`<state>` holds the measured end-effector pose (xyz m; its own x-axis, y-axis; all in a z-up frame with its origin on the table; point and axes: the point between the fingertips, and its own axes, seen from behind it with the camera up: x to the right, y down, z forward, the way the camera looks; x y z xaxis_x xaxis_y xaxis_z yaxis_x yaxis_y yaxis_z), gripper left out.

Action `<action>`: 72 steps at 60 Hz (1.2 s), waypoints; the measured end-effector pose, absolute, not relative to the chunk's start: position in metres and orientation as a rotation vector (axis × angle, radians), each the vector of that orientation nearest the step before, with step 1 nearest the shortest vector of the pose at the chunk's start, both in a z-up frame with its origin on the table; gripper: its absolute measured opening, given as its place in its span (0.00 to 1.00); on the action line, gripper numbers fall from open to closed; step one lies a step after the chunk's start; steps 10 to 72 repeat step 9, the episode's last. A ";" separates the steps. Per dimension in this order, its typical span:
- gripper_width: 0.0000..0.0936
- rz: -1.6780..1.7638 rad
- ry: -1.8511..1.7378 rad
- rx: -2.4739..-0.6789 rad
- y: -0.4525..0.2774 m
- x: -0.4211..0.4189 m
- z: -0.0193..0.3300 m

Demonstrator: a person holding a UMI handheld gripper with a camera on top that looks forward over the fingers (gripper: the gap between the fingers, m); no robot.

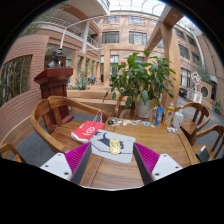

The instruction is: Arrange mouse

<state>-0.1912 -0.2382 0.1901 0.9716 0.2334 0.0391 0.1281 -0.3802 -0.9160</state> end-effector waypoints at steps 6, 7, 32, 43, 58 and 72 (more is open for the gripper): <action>0.91 0.118 -0.257 -1.949 -0.245 -0.189 0.195; 0.91 0.114 -0.257 -1.947 -0.245 -0.188 0.196; 0.91 0.102 -0.259 -1.942 -0.244 -0.187 0.196; 0.91 0.102 -0.259 -1.942 -0.244 -0.187 0.196; 0.91 0.102 -0.259 -1.942 -0.244 -0.187 0.196; 0.91 0.102 -0.259 -1.942 -0.244 -0.187 0.196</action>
